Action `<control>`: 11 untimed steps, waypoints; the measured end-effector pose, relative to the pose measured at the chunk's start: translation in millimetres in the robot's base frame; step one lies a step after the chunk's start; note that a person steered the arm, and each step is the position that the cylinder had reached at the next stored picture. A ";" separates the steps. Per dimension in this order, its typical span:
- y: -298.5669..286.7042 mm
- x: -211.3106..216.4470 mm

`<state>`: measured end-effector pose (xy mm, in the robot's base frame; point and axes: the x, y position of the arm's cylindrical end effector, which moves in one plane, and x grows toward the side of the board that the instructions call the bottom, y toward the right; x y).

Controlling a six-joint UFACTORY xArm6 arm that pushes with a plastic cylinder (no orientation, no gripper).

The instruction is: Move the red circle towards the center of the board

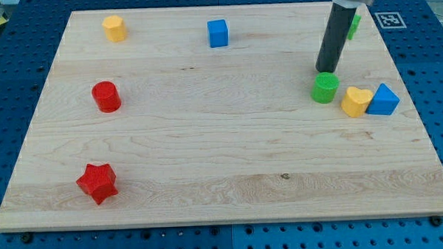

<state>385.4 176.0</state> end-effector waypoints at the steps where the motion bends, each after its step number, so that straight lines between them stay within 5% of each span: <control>1: 0.0 16.2; 4: -29.4 20.5; 9: -401.4 0.6; 11: -366.0 33.7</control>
